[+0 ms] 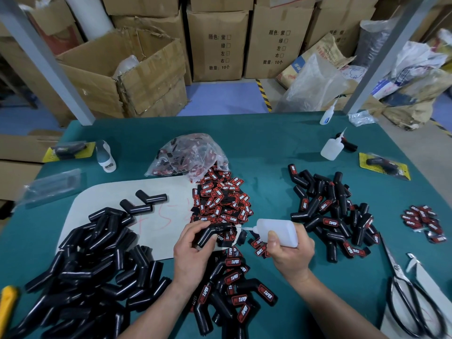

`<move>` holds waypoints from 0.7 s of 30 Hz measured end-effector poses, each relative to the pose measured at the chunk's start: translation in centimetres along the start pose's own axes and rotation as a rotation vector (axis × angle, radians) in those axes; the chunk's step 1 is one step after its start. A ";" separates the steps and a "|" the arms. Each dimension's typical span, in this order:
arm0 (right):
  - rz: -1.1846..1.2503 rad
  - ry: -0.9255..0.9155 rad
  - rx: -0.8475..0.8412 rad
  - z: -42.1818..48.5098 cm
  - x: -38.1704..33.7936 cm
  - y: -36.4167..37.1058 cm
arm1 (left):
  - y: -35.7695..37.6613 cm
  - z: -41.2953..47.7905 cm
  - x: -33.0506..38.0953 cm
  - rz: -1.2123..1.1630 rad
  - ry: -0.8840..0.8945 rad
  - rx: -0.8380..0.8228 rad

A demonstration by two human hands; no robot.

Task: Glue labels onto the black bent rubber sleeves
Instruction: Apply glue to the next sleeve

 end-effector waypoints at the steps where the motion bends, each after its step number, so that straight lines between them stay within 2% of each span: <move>1: -0.002 0.003 -0.001 0.0 0.0 0.0 | 0.0 0.0 0.0 0.001 -0.003 -0.002; 21: 0.048 0.034 -0.030 -0.1 -0.4 0.0 | 0.2 -0.1 -0.3 -0.087 -0.070 0.005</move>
Point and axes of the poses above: each hand's wrist, its own z-axis towards the middle knuckle, its own y-axis out of the palm, x = y × z, the point moved 5 cm from there along z, towards the middle knuckle, and after that the axes turned 8 degrees about y, right-handed, at the moved point
